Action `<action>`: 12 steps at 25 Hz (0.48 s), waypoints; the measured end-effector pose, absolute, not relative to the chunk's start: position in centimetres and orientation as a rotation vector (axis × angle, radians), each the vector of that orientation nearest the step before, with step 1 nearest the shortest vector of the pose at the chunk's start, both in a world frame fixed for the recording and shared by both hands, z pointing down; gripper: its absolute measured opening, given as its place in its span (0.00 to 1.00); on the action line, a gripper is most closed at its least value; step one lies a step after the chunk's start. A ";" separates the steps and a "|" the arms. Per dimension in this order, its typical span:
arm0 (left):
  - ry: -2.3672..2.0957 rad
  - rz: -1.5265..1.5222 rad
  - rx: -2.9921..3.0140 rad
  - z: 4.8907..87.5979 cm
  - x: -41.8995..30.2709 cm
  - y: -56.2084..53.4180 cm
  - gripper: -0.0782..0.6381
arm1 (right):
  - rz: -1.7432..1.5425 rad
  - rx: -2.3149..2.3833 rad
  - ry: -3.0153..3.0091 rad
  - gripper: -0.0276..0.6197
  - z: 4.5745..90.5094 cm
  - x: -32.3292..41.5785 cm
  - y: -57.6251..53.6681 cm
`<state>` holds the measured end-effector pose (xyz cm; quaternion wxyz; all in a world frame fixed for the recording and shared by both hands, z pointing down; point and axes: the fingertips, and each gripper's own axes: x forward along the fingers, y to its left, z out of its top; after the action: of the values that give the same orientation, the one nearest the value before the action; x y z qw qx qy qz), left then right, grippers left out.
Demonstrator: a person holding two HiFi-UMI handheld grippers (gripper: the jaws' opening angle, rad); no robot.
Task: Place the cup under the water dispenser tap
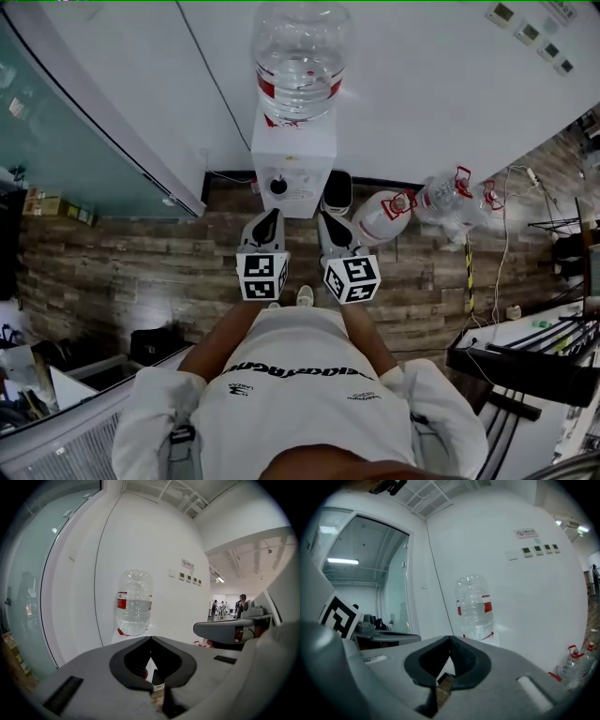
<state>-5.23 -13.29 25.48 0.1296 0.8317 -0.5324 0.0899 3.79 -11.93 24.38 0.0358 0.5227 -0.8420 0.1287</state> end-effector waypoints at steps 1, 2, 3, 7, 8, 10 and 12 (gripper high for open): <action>-1.550 0.255 2.420 25.3 -5.0 -13.1 0.11 | 0.389 1.608 -2.592 0.04 24.1 3.9 -11.9; -1.551 0.249 2.423 25.1 -4.9 -13.0 0.10 | 0.382 1.610 -2.598 0.04 23.8 3.9 -11.9; -1.552 0.243 2.424 24.9 -4.7 -12.9 0.10 | 0.374 1.609 -2.604 0.04 23.6 3.8 -11.9; -1.572 0.223 2.428 24.1 -4.6 -12.7 0.10 | 0.361 1.577 -2.615 0.04 23.3 3.4 -11.8; -1.574 0.222 2.429 24.1 -4.5 -12.5 0.10 | 0.361 1.571 -2.612 0.04 23.4 3.4 -11.7; -1.569 0.219 2.430 24.1 -4.1 -12.3 0.10 | 0.354 1.569 -2.610 0.04 23.3 3.6 -11.5; -1.567 0.211 2.437 23.9 -4.0 -12.4 0.11 | 0.338 1.573 -2.615 0.04 22.9 3.7 -11.7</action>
<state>-3.96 -12.40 23.91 0.1182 0.8331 -0.5356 0.0721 3.69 -11.69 22.93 0.0355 0.5121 -0.8511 0.1099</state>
